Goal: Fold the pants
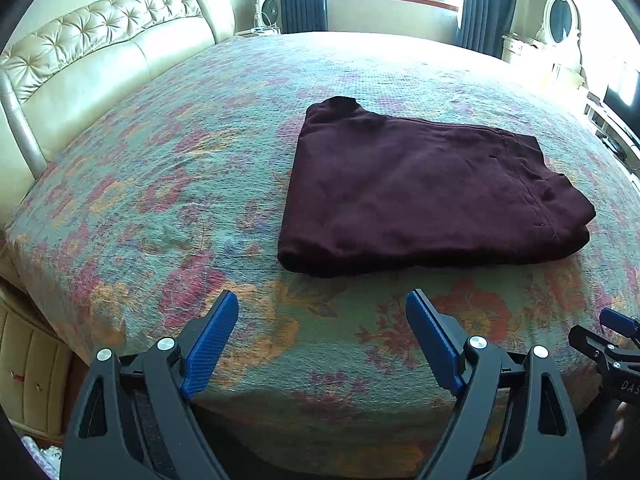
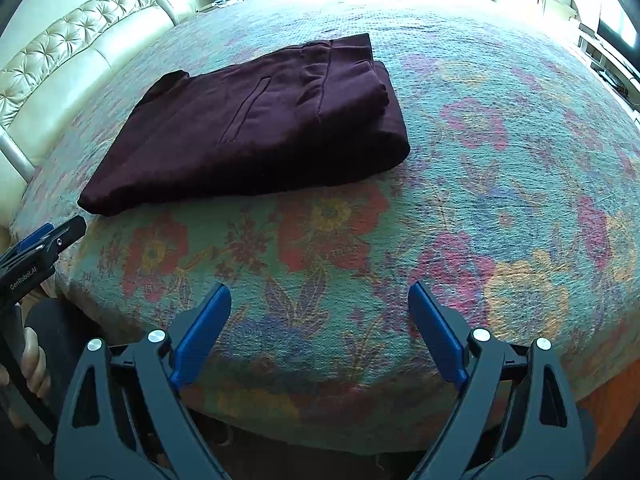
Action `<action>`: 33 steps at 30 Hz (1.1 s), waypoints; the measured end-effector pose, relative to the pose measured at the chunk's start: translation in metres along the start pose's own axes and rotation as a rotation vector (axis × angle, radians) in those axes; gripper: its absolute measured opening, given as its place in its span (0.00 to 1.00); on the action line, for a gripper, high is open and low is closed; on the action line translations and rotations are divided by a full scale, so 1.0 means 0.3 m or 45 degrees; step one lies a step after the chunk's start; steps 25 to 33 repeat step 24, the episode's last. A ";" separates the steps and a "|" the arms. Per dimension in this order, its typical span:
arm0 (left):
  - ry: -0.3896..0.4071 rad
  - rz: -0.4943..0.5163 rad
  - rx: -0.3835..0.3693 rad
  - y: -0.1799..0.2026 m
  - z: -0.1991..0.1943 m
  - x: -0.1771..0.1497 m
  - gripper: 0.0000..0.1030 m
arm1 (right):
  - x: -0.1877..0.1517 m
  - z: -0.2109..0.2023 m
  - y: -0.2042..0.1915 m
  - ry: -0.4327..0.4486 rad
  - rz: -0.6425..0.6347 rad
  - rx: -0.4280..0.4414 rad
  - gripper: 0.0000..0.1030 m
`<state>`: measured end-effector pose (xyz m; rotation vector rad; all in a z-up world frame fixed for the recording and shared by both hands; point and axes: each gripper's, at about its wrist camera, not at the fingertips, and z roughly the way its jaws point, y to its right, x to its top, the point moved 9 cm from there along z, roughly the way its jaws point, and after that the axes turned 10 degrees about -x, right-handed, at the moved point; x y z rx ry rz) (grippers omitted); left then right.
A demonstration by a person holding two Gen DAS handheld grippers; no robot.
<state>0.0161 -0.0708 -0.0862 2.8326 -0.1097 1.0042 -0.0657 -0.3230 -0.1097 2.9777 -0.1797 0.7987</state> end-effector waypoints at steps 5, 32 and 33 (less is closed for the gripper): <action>-0.009 0.008 0.030 0.000 -0.001 0.004 0.84 | -0.003 0.006 0.002 -0.007 -0.004 0.001 0.88; 0.046 -0.054 0.022 -0.246 0.076 0.284 0.84 | 0.257 -0.080 0.037 0.098 0.126 0.166 0.89; 0.046 -0.054 0.022 -0.246 0.076 0.284 0.84 | 0.257 -0.080 0.037 0.098 0.126 0.166 0.89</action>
